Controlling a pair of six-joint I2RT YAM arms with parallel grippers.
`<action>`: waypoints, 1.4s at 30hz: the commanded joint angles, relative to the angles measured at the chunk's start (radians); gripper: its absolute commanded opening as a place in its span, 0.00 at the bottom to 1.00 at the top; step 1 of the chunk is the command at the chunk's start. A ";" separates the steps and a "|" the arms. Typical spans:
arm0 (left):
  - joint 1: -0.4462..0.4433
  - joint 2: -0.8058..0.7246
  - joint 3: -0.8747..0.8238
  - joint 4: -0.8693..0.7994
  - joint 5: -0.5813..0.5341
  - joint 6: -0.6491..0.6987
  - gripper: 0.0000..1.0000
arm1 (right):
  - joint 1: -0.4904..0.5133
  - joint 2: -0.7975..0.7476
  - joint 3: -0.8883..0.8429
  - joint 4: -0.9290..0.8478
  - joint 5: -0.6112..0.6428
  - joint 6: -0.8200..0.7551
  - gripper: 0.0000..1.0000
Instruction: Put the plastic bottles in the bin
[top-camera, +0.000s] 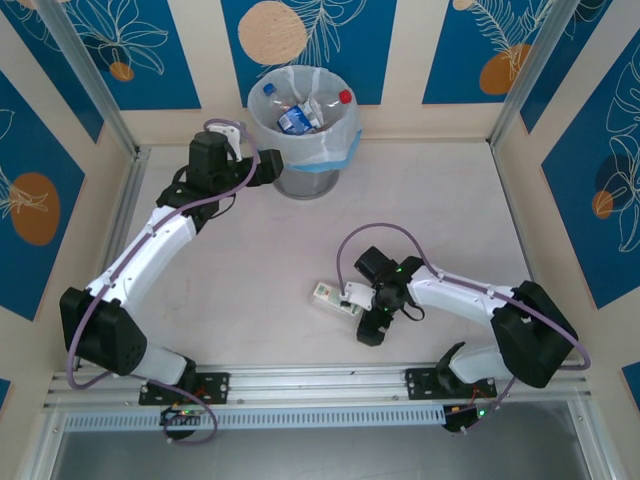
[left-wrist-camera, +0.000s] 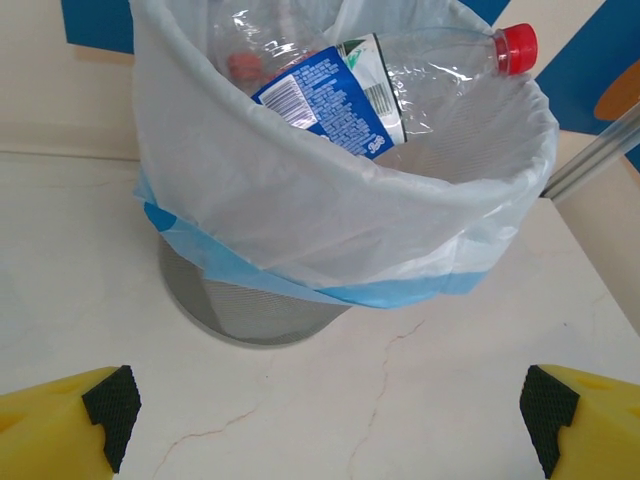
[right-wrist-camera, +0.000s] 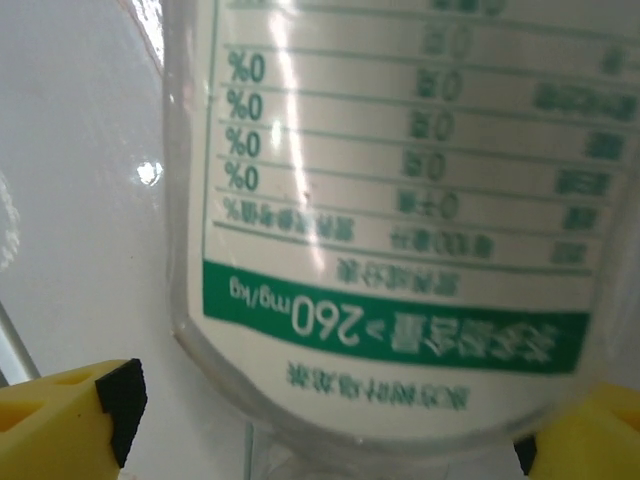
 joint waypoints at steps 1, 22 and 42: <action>-0.003 -0.028 -0.014 0.012 -0.037 -0.007 0.99 | 0.017 0.035 -0.011 0.015 -0.009 -0.033 0.91; -0.002 -0.060 -0.072 0.012 -0.099 0.001 0.99 | 0.029 0.043 -0.008 0.041 -0.007 -0.052 0.44; -0.001 -0.073 -0.092 0.026 -0.130 -0.010 0.99 | 0.028 -0.025 0.051 0.030 0.011 -0.058 0.00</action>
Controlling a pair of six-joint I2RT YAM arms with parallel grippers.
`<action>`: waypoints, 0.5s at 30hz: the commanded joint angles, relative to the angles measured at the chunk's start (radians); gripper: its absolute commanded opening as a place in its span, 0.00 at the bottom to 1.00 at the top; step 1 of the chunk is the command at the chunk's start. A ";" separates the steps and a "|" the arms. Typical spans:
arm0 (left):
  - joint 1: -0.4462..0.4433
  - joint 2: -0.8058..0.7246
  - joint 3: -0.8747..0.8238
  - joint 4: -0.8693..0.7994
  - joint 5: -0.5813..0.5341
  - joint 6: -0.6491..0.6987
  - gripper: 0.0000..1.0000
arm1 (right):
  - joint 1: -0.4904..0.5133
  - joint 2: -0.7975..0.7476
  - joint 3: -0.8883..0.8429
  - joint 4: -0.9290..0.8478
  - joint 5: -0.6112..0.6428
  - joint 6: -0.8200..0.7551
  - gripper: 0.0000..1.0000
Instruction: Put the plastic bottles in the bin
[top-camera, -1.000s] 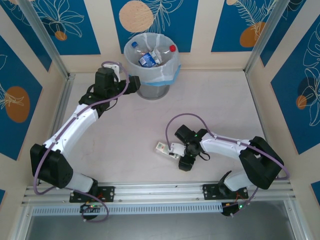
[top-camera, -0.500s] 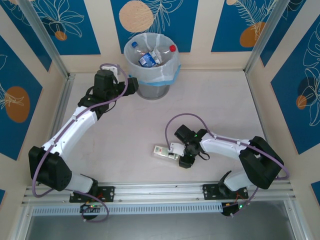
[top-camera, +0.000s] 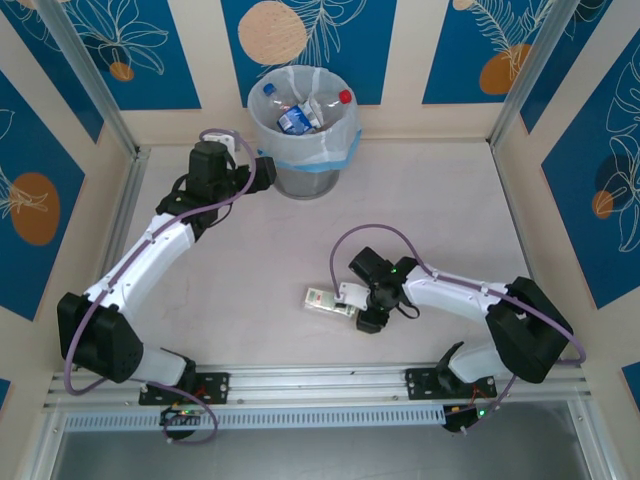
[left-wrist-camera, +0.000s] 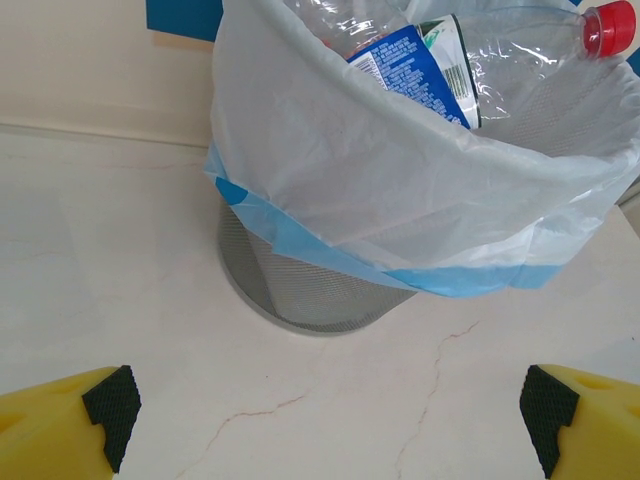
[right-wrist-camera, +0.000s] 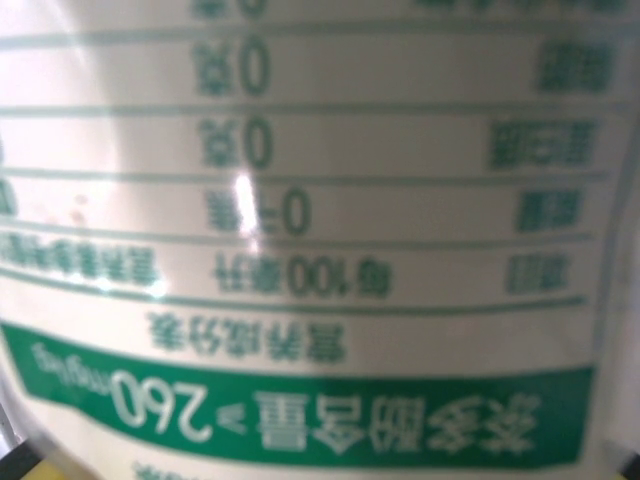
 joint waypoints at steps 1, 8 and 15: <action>-0.001 -0.036 -0.013 0.018 -0.039 -0.008 0.99 | 0.005 -0.045 0.031 -0.007 -0.023 -0.012 0.00; -0.001 -0.056 -0.036 0.024 -0.173 -0.012 0.99 | -0.008 -0.089 0.073 -0.013 -0.044 -0.043 0.00; 0.004 -0.069 -0.063 0.050 -0.156 -0.016 0.99 | -0.051 -0.131 0.170 -0.068 -0.162 -0.040 0.00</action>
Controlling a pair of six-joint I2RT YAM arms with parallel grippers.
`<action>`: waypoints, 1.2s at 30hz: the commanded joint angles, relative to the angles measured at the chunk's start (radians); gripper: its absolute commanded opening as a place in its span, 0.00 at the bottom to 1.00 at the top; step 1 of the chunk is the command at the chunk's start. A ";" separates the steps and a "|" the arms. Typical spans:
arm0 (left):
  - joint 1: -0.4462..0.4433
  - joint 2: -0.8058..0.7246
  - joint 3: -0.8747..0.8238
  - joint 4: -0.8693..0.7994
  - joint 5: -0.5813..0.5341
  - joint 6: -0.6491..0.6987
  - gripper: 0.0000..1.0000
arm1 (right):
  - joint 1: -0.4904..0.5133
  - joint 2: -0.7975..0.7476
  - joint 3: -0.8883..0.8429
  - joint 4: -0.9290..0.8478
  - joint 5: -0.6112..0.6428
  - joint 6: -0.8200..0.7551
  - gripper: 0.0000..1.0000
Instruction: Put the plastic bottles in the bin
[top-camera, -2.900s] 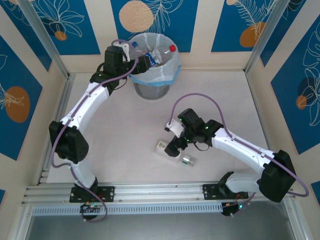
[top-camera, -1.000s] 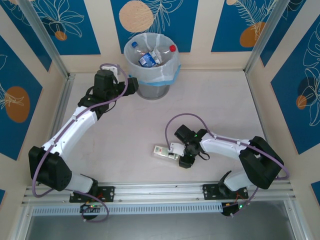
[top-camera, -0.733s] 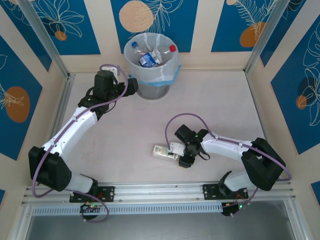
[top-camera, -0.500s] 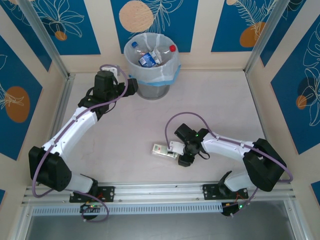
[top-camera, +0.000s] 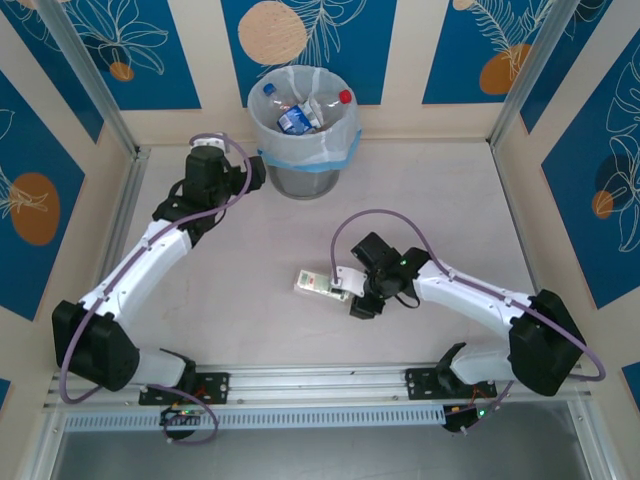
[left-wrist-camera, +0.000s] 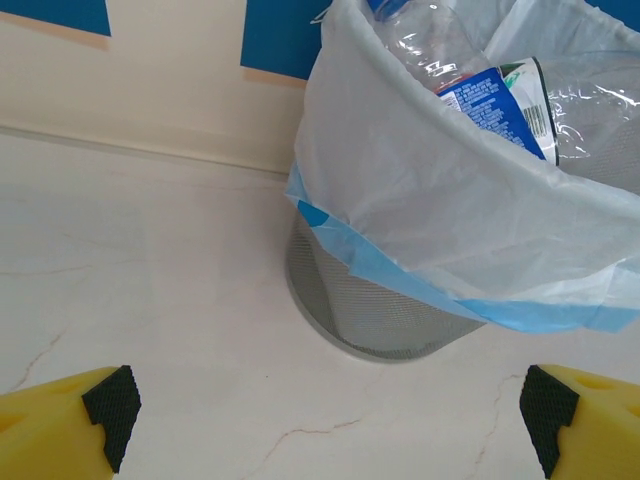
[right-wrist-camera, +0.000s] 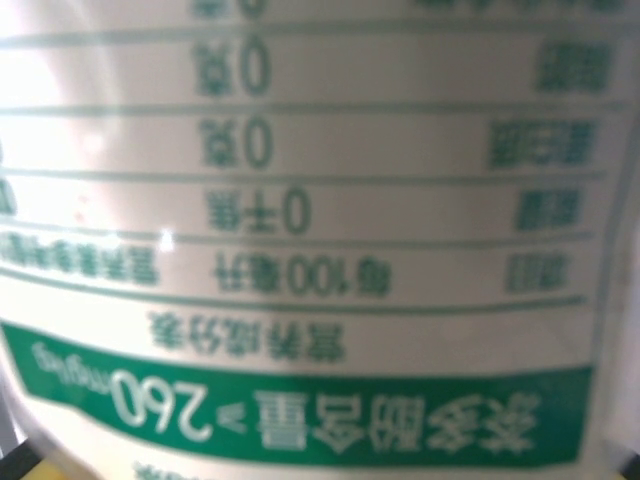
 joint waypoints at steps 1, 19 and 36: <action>0.010 -0.026 -0.017 0.032 0.013 -0.005 0.99 | -0.031 -0.044 0.069 -0.034 -0.123 -0.004 0.00; 0.035 -0.101 -0.092 0.047 0.038 0.036 0.99 | -0.230 -0.182 0.186 0.145 -0.315 -0.049 0.00; 0.039 -0.195 -0.151 -0.027 -0.100 0.035 0.99 | -0.388 0.167 0.700 0.138 -0.281 -0.102 0.00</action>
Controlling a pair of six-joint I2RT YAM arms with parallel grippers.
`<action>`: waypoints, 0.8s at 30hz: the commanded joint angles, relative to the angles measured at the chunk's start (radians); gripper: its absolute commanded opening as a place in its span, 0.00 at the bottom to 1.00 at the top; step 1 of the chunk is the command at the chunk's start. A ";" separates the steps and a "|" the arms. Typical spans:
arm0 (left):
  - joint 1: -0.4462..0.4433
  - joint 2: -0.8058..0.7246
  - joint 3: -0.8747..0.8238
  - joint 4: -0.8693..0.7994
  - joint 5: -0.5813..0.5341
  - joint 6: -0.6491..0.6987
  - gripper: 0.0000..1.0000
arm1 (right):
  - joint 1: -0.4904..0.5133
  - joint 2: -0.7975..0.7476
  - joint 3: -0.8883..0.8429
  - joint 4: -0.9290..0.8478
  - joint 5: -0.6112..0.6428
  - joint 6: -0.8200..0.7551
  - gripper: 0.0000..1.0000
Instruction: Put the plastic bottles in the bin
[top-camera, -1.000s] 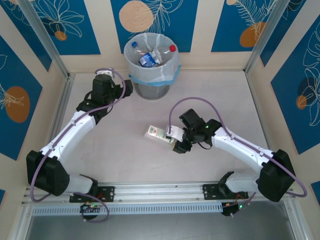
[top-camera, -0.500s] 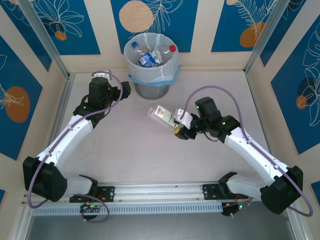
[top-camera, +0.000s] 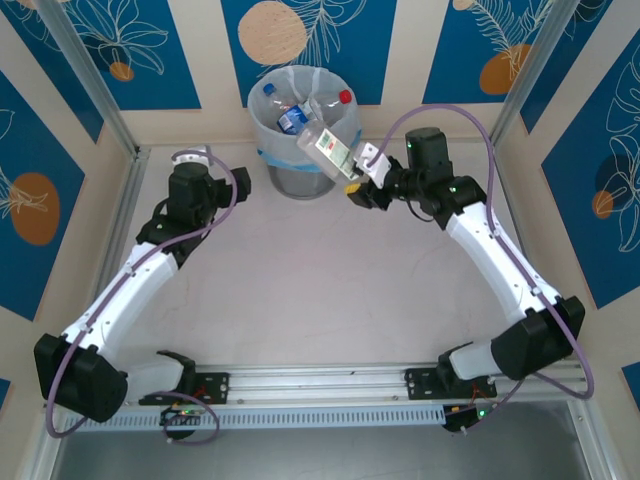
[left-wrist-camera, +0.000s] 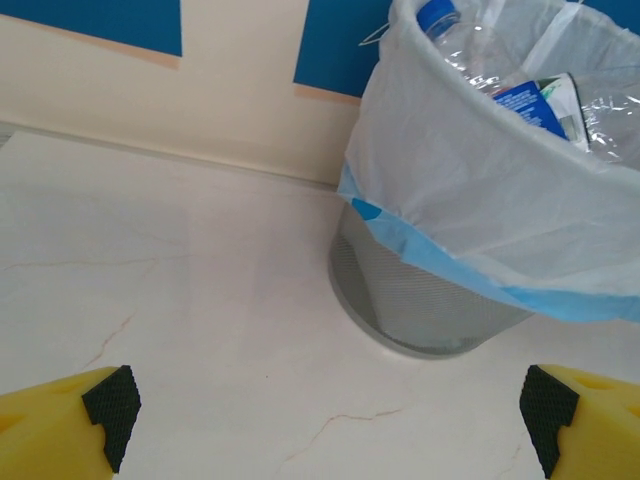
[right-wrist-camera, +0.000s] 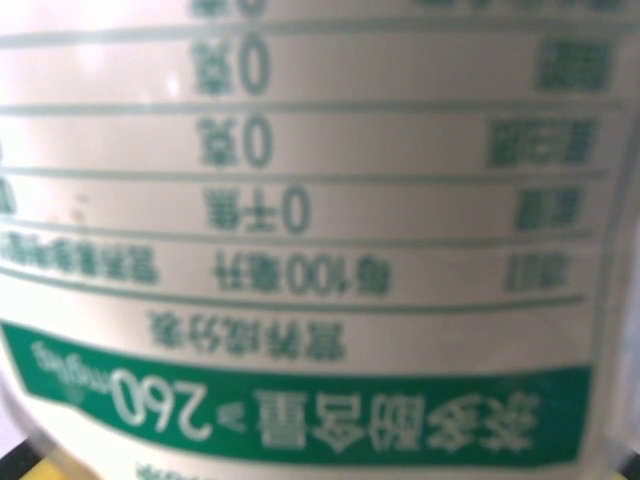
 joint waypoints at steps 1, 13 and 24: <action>0.013 -0.033 -0.018 -0.028 -0.044 0.012 0.99 | -0.012 0.068 0.121 -0.016 0.035 -0.025 0.00; 0.018 -0.078 -0.047 -0.053 -0.049 0.006 0.99 | 0.010 0.320 0.439 0.112 0.148 0.004 0.00; 0.022 -0.090 -0.048 -0.075 -0.037 -0.010 0.99 | 0.017 0.563 0.643 0.479 0.182 0.136 0.00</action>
